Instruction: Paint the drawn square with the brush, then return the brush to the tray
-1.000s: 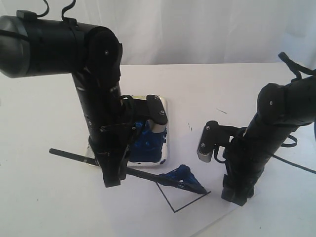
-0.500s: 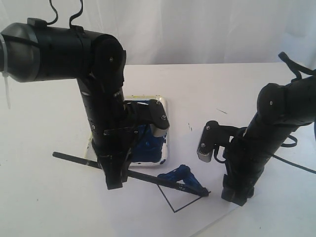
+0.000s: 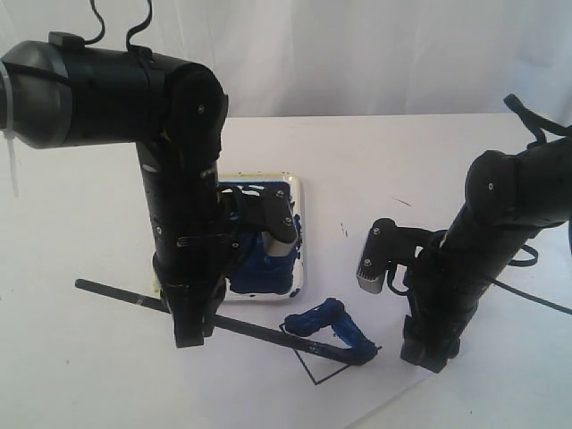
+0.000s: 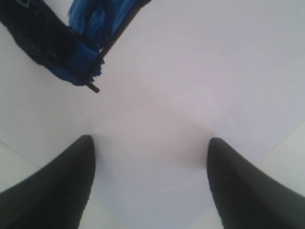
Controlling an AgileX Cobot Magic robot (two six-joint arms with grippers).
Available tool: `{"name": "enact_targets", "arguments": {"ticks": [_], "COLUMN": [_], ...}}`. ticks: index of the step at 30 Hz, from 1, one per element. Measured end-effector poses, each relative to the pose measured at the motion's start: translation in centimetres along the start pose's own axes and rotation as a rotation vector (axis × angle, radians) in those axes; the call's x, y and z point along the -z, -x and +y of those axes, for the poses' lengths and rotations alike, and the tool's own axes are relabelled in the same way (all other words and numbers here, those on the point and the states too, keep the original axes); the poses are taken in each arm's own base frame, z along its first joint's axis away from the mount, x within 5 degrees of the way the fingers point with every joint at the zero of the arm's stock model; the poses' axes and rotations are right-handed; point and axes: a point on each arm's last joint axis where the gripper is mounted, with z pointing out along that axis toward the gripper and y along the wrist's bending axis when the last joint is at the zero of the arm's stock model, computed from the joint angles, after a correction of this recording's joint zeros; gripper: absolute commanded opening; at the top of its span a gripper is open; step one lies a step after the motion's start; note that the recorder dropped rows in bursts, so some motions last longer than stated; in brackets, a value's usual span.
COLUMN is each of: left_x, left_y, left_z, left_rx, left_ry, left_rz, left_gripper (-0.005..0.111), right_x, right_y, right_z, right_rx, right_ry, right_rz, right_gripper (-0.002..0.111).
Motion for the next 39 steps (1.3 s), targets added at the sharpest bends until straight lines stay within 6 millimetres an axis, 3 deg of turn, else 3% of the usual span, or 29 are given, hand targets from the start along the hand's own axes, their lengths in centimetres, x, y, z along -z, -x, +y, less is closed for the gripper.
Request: {"name": "enact_targets", "arguments": {"ticks": [17,39], "left_x": [1.0,0.6], "left_y": [0.0,-0.3], "left_z": [0.4,0.3], "left_rx": [0.054,0.031], "left_ry": [0.035,0.026], "left_rz": [0.019,0.050], "left_gripper": [0.000,0.000], "right_x": [0.0,0.0], "right_y": [0.0,0.0], "right_z": [0.0,0.0], "right_rx": [-0.004,-0.006], "right_ry": [0.000,-0.002], "right_rz": [0.000,-0.001], "right_gripper": [0.063,0.063]}}
